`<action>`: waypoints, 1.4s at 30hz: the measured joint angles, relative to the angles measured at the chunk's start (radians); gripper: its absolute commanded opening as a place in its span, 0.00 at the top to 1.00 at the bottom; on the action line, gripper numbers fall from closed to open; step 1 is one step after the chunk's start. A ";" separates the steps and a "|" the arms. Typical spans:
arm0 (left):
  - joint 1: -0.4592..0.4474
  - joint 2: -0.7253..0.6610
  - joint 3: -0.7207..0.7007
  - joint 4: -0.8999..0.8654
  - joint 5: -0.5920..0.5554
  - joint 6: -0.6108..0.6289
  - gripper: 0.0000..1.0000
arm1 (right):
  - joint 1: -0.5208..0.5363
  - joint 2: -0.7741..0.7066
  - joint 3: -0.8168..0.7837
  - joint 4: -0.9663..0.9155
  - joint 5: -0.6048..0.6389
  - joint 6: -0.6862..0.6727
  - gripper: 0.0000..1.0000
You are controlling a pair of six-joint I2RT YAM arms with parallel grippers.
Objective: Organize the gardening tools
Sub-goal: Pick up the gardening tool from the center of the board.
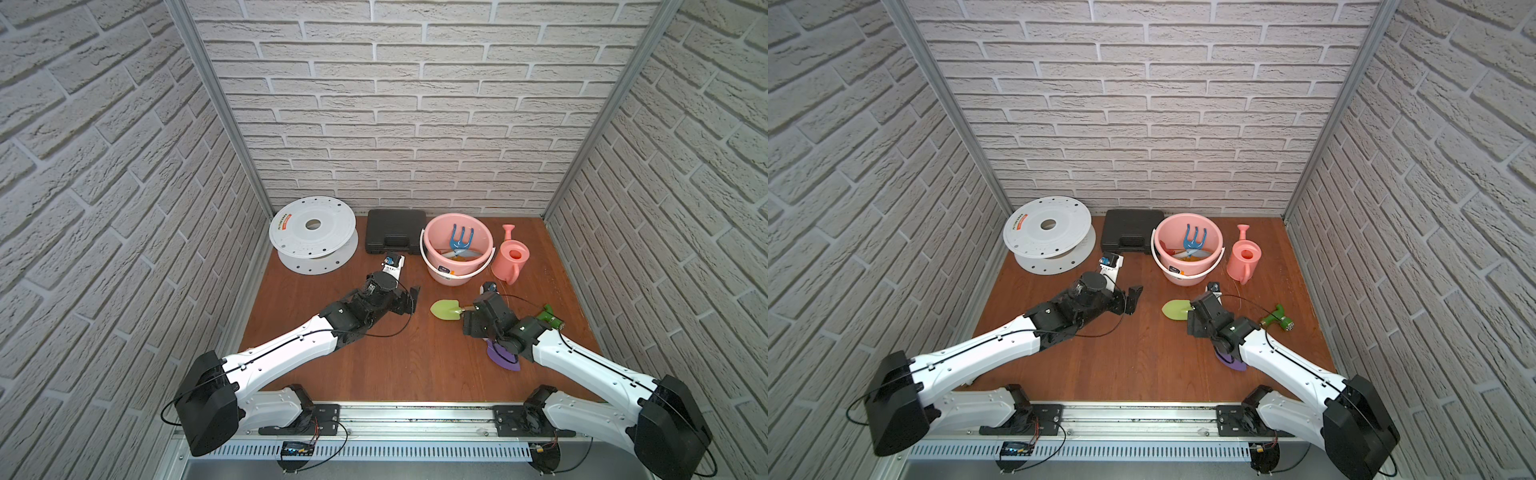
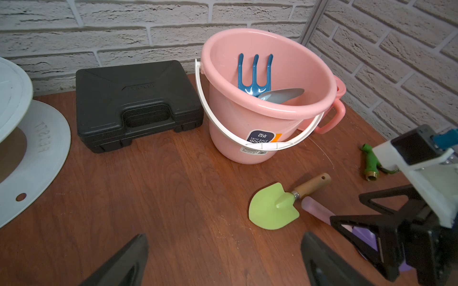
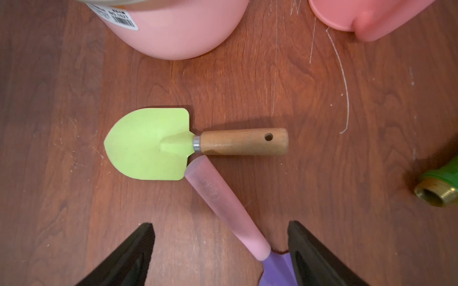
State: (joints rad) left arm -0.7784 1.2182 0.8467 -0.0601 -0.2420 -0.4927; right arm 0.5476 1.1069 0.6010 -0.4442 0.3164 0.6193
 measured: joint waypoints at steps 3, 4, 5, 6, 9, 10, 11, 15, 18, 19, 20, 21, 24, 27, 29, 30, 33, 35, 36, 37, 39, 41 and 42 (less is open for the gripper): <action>0.000 0.000 0.000 0.001 0.004 -0.002 0.02 | -0.040 0.023 0.004 0.024 -0.027 -0.002 0.13; 0.000 0.000 0.000 0.001 0.006 -0.002 0.02 | -0.058 0.035 0.007 0.034 -0.036 -0.005 0.12; 0.000 0.000 0.000 0.001 0.008 -0.003 0.02 | -0.080 0.055 0.016 0.044 -0.050 -0.007 0.11; 0.000 0.000 0.000 0.001 0.011 -0.003 0.02 | -0.100 0.082 0.030 0.053 -0.061 -0.011 0.10; 0.000 0.000 0.000 0.001 0.016 -0.003 0.02 | -0.147 0.177 0.081 0.092 -0.090 -0.034 0.08; 0.000 0.000 0.000 0.001 0.017 -0.003 0.02 | -0.158 0.205 0.097 0.105 -0.097 -0.041 0.08; 0.000 0.000 0.000 0.001 0.018 -0.003 0.02 | -0.167 0.232 0.110 0.121 -0.105 -0.050 0.07; 0.000 0.000 0.000 0.001 0.019 -0.003 0.02 | -0.202 0.322 0.144 0.174 -0.148 -0.076 0.06; 0.000 0.000 0.000 0.001 0.019 -0.003 0.02 | -0.226 0.376 0.152 0.202 -0.182 -0.084 0.10; 0.000 0.000 0.000 0.001 0.019 -0.003 0.02 | -0.230 0.382 0.152 0.205 -0.193 -0.085 0.12; 0.000 0.000 0.000 0.001 0.019 -0.003 0.02 | -0.232 0.386 0.150 0.209 -0.211 -0.086 0.15; 0.000 0.000 0.000 0.001 0.019 -0.003 0.02 | -0.233 0.386 0.146 0.216 -0.227 -0.085 0.15; 0.000 0.000 0.000 0.001 0.019 -0.003 0.02 | -0.231 0.370 0.102 0.250 -0.290 -0.081 0.15; 0.000 0.001 0.000 0.001 0.019 -0.003 0.02 | -0.216 0.322 0.043 0.251 -0.328 -0.076 0.15; 0.000 0.001 0.000 0.001 0.019 -0.003 0.02 | -0.201 0.292 0.024 0.240 -0.345 -0.076 0.17; 0.000 0.002 0.000 0.001 0.019 -0.003 0.02 | -0.193 0.281 0.021 0.236 -0.350 -0.076 0.17; 0.000 0.002 0.000 0.001 0.019 -0.003 0.02 | -0.171 0.250 0.018 0.231 -0.361 -0.077 0.19; 0.000 0.003 0.000 0.001 0.019 -0.003 0.02 | -0.157 0.237 0.014 0.229 -0.362 -0.079 0.20; 0.000 0.003 0.000 0.001 0.019 -0.003 0.02 | -0.151 0.233 0.014 0.226 -0.360 -0.080 0.21; 0.000 0.003 0.000 0.001 0.019 -0.003 0.02 | -0.148 0.230 0.013 0.223 -0.358 -0.082 0.23; 0.000 0.003 0.000 0.001 0.019 -0.003 0.02 | -0.144 0.228 0.010 0.220 -0.353 -0.085 0.27; 0.000 0.003 0.000 0.001 0.019 -0.003 0.02 | -0.143 0.228 0.010 0.215 -0.343 -0.087 0.36; 0.000 0.003 0.000 0.000 0.020 -0.003 0.02 | -0.143 0.228 0.010 0.214 -0.336 -0.089 0.42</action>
State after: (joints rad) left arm -0.7784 1.2209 0.8467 -0.0597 -0.2222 -0.4957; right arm 0.4042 1.3350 0.6106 -0.2302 -0.0196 0.5301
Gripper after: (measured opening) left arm 0.983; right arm 0.659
